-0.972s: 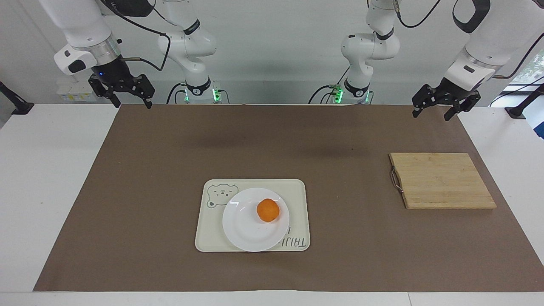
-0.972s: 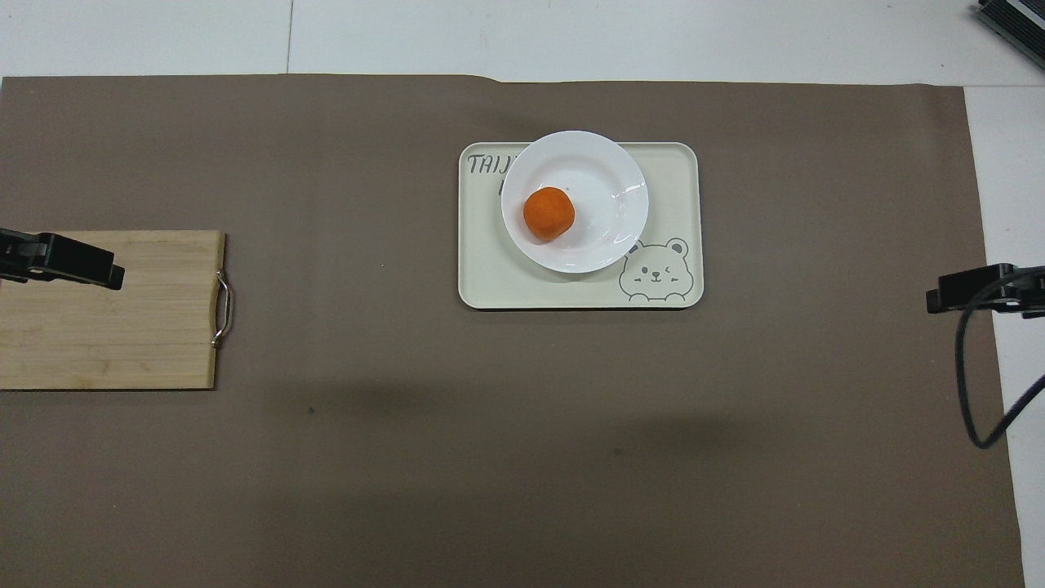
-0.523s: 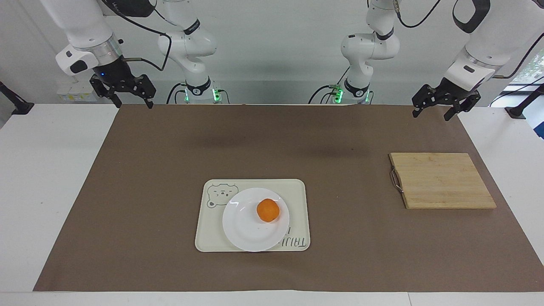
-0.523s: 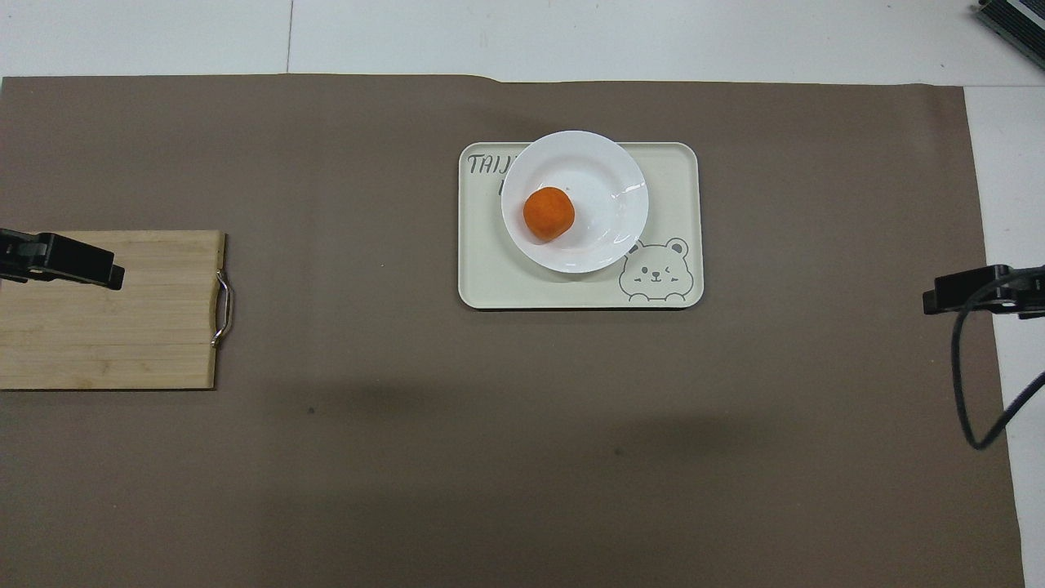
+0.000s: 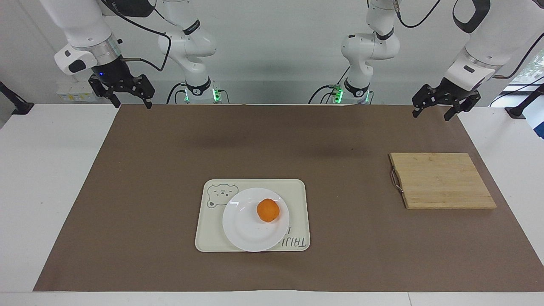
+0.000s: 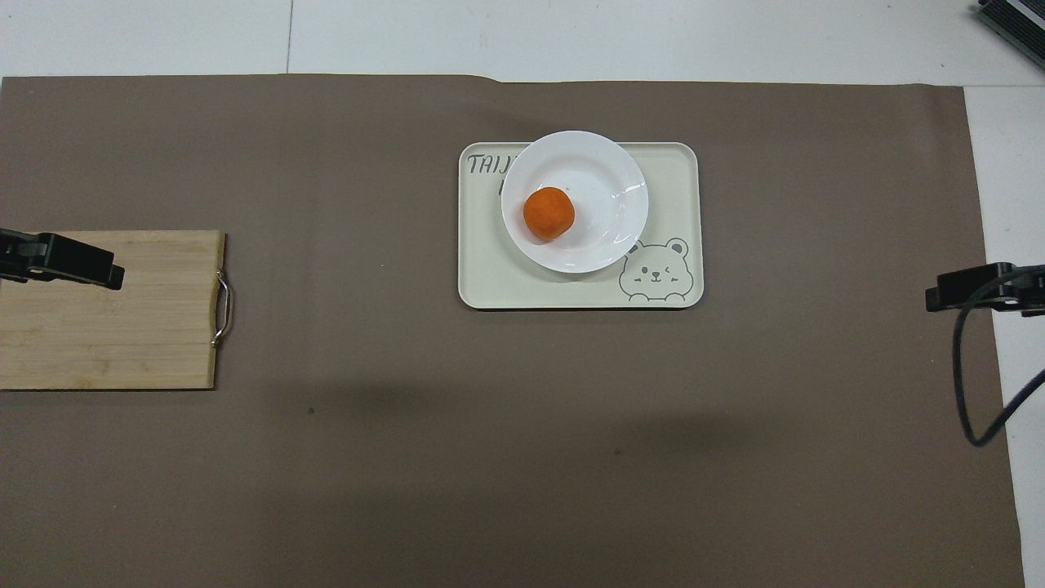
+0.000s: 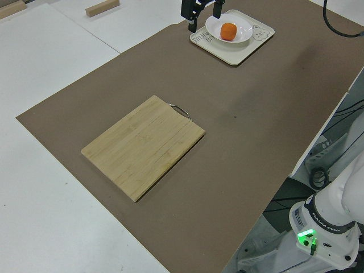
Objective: Place orange and plate with both arms
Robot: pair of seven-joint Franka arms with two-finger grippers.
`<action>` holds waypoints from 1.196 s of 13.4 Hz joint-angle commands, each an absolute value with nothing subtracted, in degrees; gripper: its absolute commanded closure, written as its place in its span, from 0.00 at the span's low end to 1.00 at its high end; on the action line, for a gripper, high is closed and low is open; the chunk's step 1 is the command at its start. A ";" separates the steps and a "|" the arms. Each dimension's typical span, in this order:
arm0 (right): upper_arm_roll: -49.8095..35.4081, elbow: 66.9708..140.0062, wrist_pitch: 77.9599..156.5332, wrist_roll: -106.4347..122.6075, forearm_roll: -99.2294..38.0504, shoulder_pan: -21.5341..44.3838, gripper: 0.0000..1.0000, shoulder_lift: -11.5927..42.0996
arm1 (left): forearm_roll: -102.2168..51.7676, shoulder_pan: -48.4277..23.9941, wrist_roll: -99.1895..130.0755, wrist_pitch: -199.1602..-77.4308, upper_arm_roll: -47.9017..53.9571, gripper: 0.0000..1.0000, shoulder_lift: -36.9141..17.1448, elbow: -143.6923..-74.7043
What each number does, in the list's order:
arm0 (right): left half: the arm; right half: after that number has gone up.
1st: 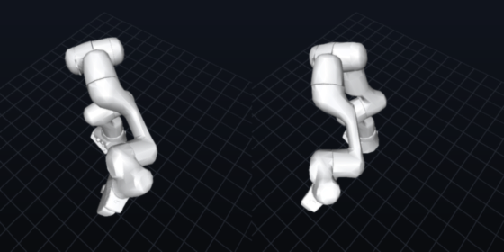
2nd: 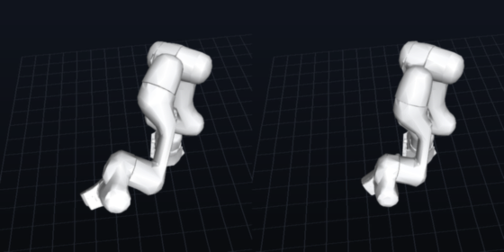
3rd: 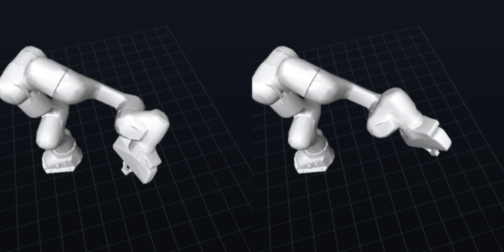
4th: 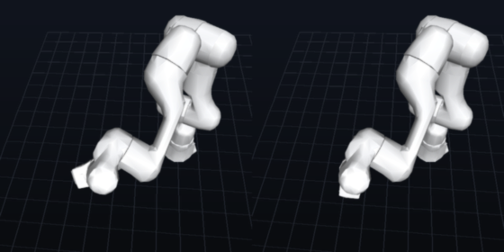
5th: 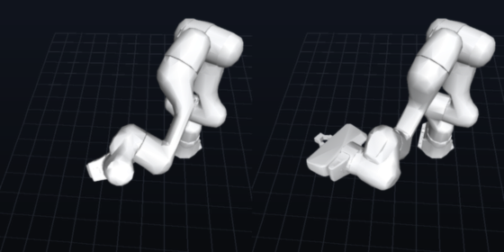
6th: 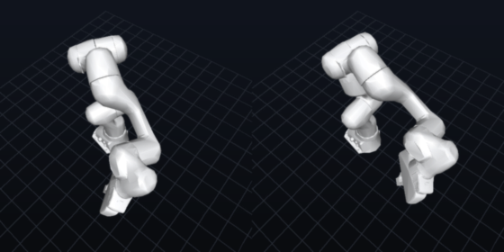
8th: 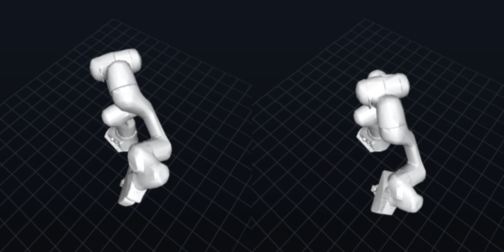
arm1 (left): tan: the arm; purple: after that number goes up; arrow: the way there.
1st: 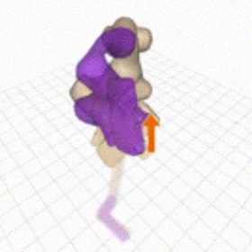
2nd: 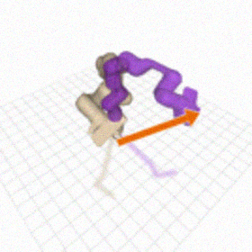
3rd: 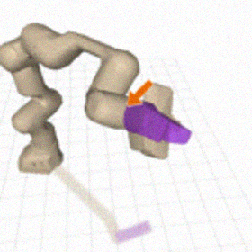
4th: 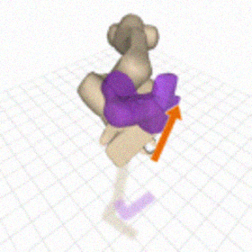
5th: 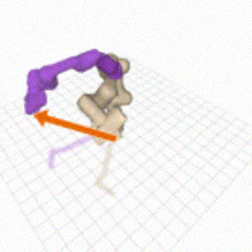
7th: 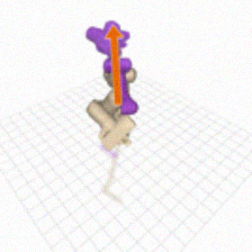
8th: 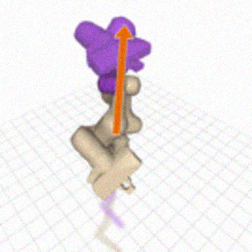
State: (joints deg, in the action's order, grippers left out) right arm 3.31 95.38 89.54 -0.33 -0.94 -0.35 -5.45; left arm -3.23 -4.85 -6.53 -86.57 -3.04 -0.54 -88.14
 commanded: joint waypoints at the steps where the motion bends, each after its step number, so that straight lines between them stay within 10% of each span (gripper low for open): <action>1: 4.64 96.33 90.70 -1.58 0.26 2.00 0.00 -6.33 | -2.46 -4.39 -7.29 -86.22 -2.72 0.00 -0.35 -88.07; 16: 6.15 91.41 87.11 -1.23 0.97 3.78 0.00 -4.83 | -2.46 -4.39 -7.29 -86.22 -2.72 0.00 -0.35 -88.07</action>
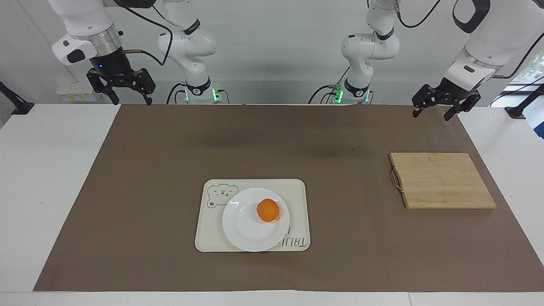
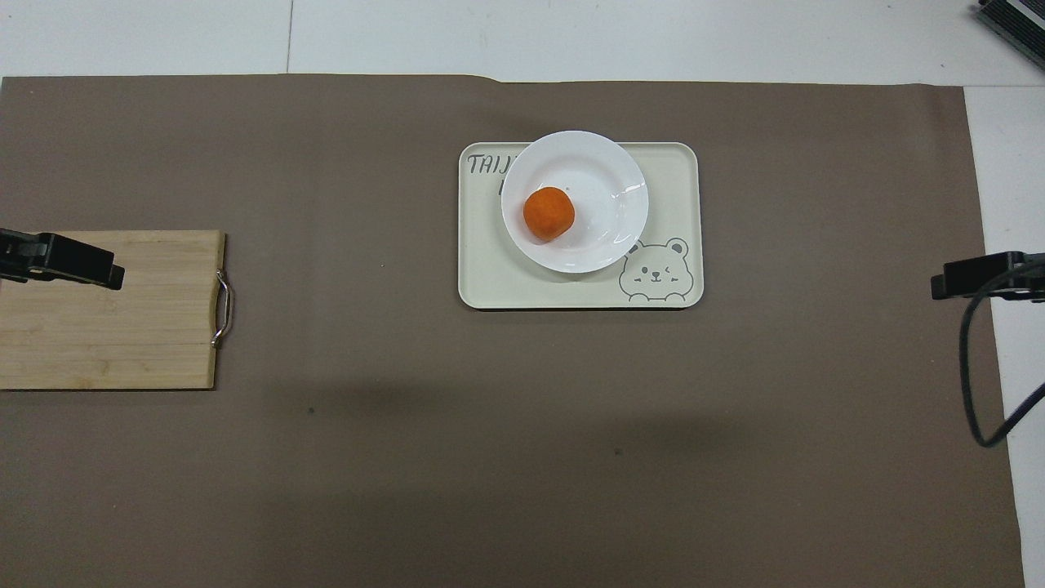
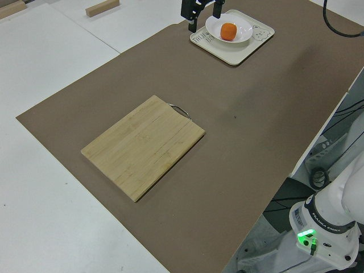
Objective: Place orange and plate with both arms
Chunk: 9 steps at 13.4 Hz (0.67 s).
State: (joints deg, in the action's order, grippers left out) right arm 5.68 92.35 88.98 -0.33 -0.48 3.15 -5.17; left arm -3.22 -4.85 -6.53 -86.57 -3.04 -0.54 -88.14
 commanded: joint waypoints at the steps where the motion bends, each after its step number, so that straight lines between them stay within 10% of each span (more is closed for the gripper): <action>1: 6.15 91.41 87.01 -1.23 0.97 3.52 0.00 -4.83 | -2.46 -4.39 -7.29 -86.22 -2.72 0.00 -0.35 -88.07; 9: 6.15 92.11 86.66 -1.23 0.70 3.08 0.00 -5.27 | -2.46 -4.39 -7.29 -86.22 -2.72 0.00 -0.35 -88.07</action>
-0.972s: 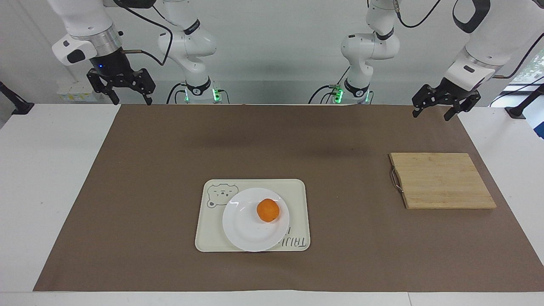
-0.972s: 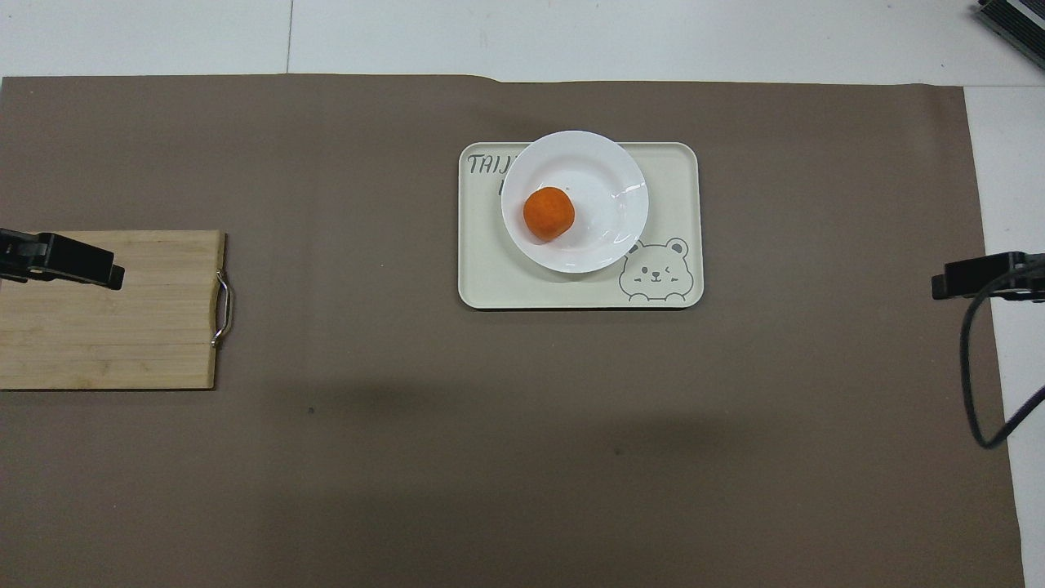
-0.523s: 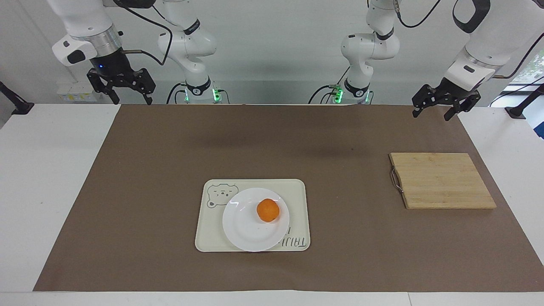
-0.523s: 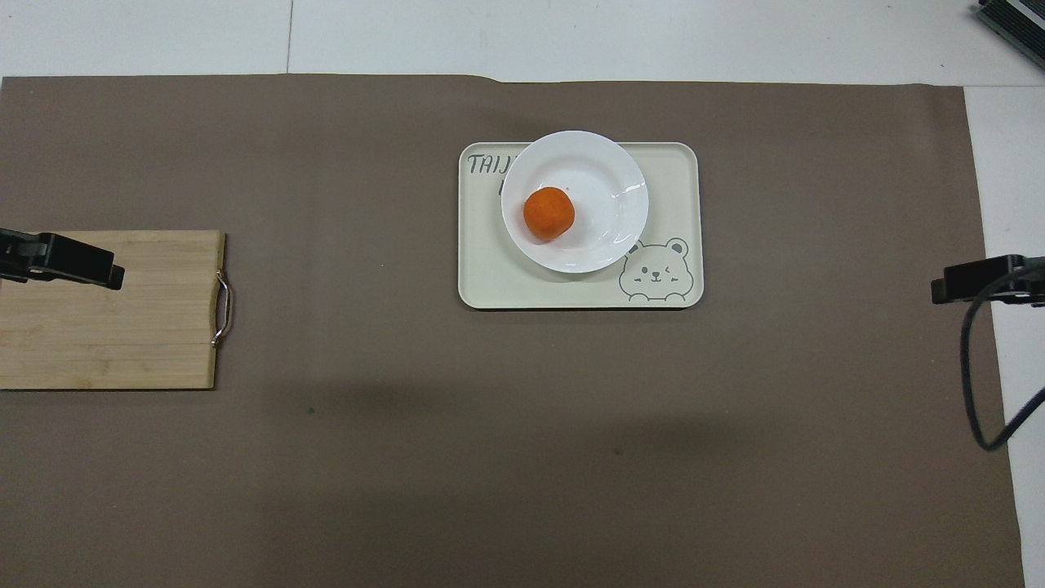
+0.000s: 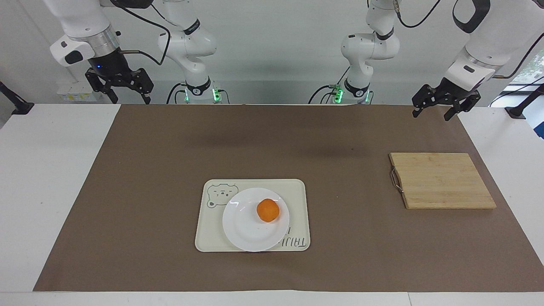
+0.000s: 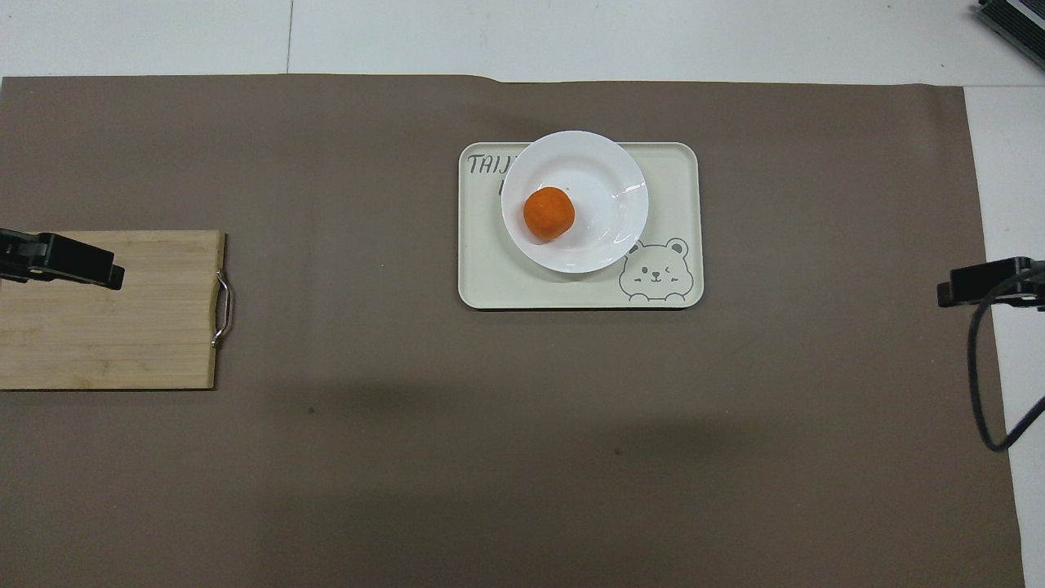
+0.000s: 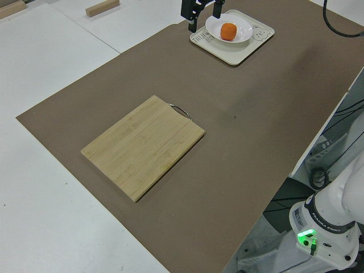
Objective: Place orange and plate with both arms
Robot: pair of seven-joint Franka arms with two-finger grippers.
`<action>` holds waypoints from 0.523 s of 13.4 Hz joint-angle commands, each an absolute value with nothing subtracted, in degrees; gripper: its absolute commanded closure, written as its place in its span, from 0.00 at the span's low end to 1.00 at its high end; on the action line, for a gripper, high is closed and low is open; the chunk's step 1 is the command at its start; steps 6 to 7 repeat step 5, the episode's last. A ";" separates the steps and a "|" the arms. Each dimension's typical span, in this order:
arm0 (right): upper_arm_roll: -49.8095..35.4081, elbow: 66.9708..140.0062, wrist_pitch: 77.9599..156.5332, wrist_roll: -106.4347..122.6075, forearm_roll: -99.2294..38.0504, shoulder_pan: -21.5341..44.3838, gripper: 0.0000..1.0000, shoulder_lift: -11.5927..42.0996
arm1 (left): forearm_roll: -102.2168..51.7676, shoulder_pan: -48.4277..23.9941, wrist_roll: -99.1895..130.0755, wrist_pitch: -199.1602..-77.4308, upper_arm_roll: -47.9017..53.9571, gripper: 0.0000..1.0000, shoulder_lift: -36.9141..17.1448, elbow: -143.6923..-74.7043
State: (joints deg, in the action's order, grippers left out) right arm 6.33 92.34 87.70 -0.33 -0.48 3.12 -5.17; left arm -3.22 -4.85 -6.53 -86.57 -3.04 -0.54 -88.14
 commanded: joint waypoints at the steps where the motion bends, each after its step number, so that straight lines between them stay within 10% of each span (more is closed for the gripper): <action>1: 6.15 92.11 86.66 -1.23 0.96 3.08 0.00 -5.27 | -2.46 -4.39 -7.29 -86.22 -2.72 0.00 -0.35 -88.07; 7: 6.15 92.11 86.66 -1.14 1.32 3.08 0.00 -5.27 | -2.46 -4.39 -7.29 -86.22 -2.72 0.00 -0.35 -88.07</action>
